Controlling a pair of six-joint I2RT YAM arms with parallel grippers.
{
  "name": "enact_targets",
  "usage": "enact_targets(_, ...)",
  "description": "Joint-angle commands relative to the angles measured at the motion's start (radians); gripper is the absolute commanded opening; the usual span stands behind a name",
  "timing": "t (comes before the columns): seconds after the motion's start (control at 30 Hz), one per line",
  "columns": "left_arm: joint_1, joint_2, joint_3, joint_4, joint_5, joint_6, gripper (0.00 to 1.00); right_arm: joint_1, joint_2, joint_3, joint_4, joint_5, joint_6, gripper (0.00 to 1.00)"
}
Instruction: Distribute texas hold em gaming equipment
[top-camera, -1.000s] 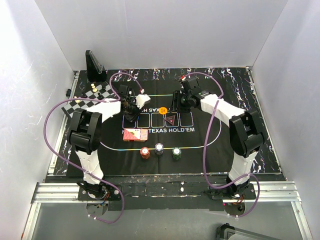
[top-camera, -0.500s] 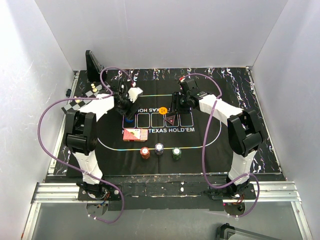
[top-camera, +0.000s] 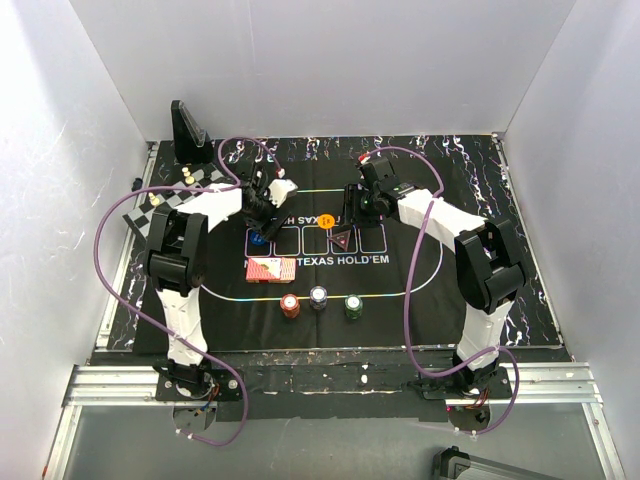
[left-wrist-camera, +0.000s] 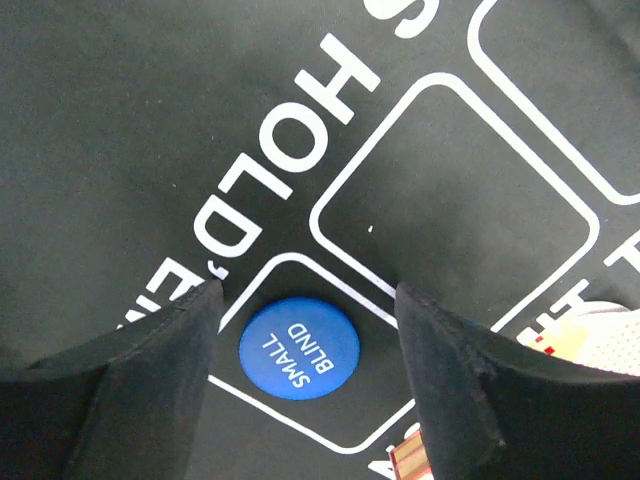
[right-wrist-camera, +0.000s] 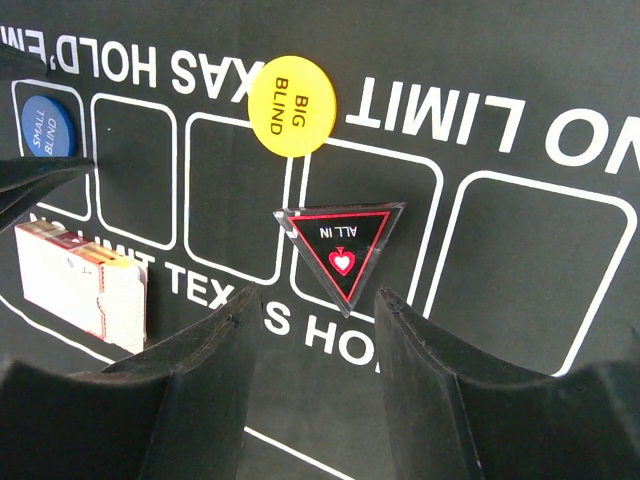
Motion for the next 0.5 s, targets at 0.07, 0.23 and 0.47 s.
enact_targets(0.07,0.006,-0.029,-0.027,-0.019,-0.009,0.020,0.58,0.002,-0.043,0.026,0.016,-0.003,0.009,0.56)
enact_targets(0.23,0.007,-0.070,-0.090,-0.010,-0.031,0.028,0.49,0.002,-0.052,0.009,0.022,-0.003,0.015,0.56)
enact_targets(0.47,0.033,-0.168,-0.197,0.046,-0.103,0.057,0.50,0.004,-0.066,-0.021,0.034,-0.006,0.017,0.56)
